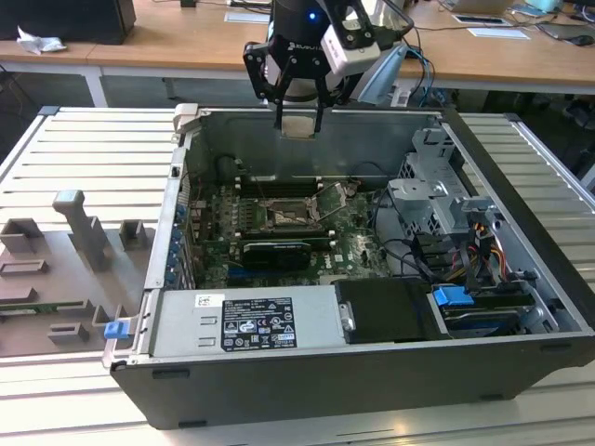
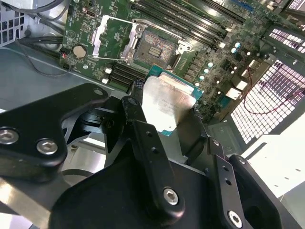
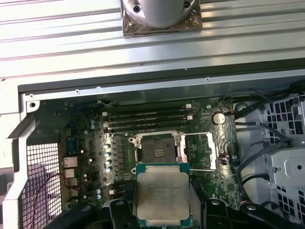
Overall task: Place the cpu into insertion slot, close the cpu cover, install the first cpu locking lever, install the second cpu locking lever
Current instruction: 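Place the cpu into insertion slot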
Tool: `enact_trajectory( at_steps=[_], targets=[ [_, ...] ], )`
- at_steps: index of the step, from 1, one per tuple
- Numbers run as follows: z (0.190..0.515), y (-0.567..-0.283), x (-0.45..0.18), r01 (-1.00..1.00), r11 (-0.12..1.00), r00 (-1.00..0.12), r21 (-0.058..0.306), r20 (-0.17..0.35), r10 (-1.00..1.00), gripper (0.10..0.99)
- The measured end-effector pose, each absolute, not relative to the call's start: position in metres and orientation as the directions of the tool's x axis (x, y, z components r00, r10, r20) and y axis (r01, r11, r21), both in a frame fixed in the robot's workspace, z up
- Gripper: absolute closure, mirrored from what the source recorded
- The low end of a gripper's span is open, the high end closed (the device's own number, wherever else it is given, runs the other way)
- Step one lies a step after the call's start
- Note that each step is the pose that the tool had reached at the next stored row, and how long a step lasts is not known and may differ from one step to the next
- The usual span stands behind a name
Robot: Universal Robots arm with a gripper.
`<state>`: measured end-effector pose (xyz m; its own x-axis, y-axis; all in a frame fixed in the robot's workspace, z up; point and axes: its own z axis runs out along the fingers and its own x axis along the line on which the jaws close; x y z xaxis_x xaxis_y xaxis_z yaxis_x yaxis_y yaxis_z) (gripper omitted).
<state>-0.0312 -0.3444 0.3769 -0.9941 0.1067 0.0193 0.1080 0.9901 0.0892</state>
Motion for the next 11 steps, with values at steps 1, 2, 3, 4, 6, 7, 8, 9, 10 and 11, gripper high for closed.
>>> enact_trajectory(
  at_steps=[1,2,3,4,6,7,8,9,10,11],
  targets=[
    [0.3768,-0.3444,-0.0313,0.113,0.990,-0.994,0.089,0.019,0.111,0.557],
    [0.3768,-0.3444,-0.0313,0.115,0.989,-0.993,0.089,0.019,0.114,0.557],
    [0.3768,-0.3444,-0.0313,0.118,0.989,-0.993,0.089,0.019,0.117,0.557],
    [0.3768,-0.3444,-0.0313,0.121,0.989,-0.993,0.089,0.019,0.119,0.557],
    [0.3768,-0.3444,-0.0315,0.125,0.988,-0.992,0.089,0.019,0.124,0.557],
    [0.3768,-0.3444,-0.0316,0.130,0.988,-0.992,0.089,0.019,0.129,0.557],
    [0.3768,-0.3444,-0.0316,0.132,0.987,-0.991,0.089,0.019,0.131,0.557],
    [0.3769,-0.3444,-0.0316,0.136,0.987,-0.991,0.089,0.019,0.134,0.557],
    [0.3768,-0.3444,-0.0317,0.138,0.986,-0.990,0.089,0.019,0.137,0.557],
    [0.3768,-0.3444,-0.0317,0.143,0.986,-0.990,0.089,0.019,0.142,0.557]
  ],
)
